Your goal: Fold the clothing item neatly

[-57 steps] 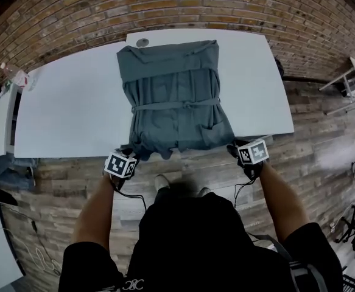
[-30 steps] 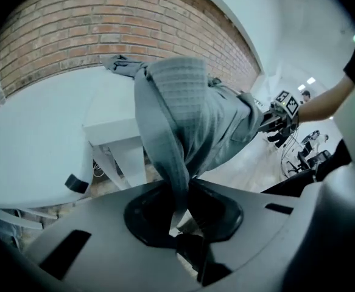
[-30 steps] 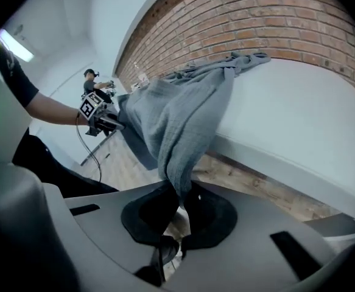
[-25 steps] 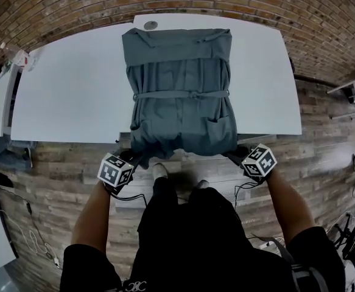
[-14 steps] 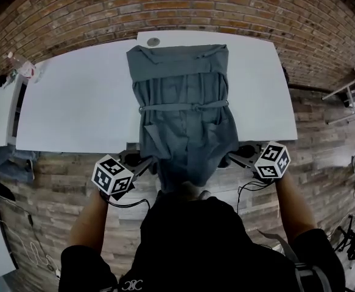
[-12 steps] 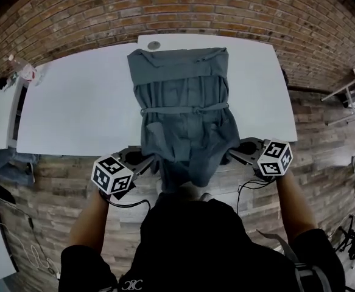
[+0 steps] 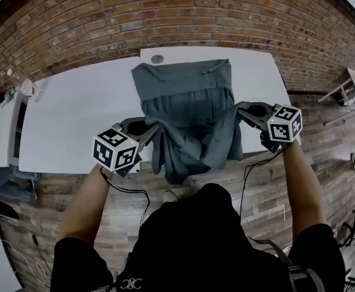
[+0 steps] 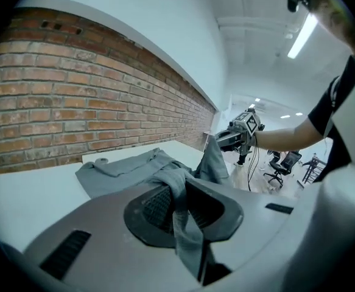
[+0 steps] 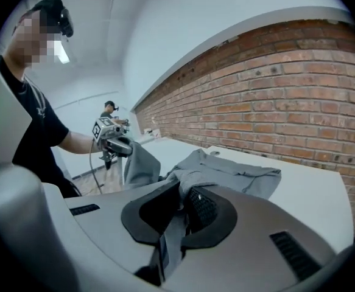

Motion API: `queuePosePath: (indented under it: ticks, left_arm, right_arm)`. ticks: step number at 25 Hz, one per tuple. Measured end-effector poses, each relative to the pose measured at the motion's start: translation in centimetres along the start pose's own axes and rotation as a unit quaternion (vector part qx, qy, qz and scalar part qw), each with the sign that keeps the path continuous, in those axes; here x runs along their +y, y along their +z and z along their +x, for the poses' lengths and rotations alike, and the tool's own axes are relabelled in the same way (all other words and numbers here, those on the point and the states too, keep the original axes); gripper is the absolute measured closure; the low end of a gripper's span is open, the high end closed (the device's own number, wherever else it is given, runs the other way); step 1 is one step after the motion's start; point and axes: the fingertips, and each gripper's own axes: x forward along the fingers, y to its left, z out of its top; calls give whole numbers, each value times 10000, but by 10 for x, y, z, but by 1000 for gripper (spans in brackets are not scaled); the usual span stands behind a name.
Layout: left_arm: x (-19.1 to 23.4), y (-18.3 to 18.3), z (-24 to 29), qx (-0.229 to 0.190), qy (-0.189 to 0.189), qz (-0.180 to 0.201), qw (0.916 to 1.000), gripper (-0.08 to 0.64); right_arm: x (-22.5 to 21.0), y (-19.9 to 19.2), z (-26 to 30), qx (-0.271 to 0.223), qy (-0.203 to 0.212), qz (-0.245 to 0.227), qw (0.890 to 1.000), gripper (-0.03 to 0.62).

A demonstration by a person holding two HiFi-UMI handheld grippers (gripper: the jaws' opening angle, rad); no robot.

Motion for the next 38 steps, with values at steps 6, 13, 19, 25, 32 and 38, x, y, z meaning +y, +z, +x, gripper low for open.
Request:
queuePosePath:
  ticks: [6, 13, 19, 25, 32, 38]
  left_arm:
    - [64, 37, 28, -13, 592, 56, 9982, 520]
    - [167, 32, 54, 380, 1416, -486, 9880, 520]
    - [244, 18, 77, 537, 2069, -1117, 9705, 520]
    - [280, -24, 102, 931, 2190, -1566, 9586, 520]
    - [276, -48, 77, 747, 1941, -1813, 9612, 379]
    - [237, -84, 33, 1071, 1855, -1522, 9649, 368]
  right_arm:
    - [-72, 39, 31, -157, -530, 345, 9979, 568]
    - [-180, 40, 76, 381, -1071, 619, 9916, 568]
    - [-256, 29, 115, 810, -1202, 887, 9855, 568]
    - [-284, -10, 145, 1190, -1129, 1361, 9770, 568]
    - [-292, -42, 115, 1073, -1444, 1843, 9663, 373]
    - [-209, -73, 75, 665, -1194, 2291, 9638, 371]
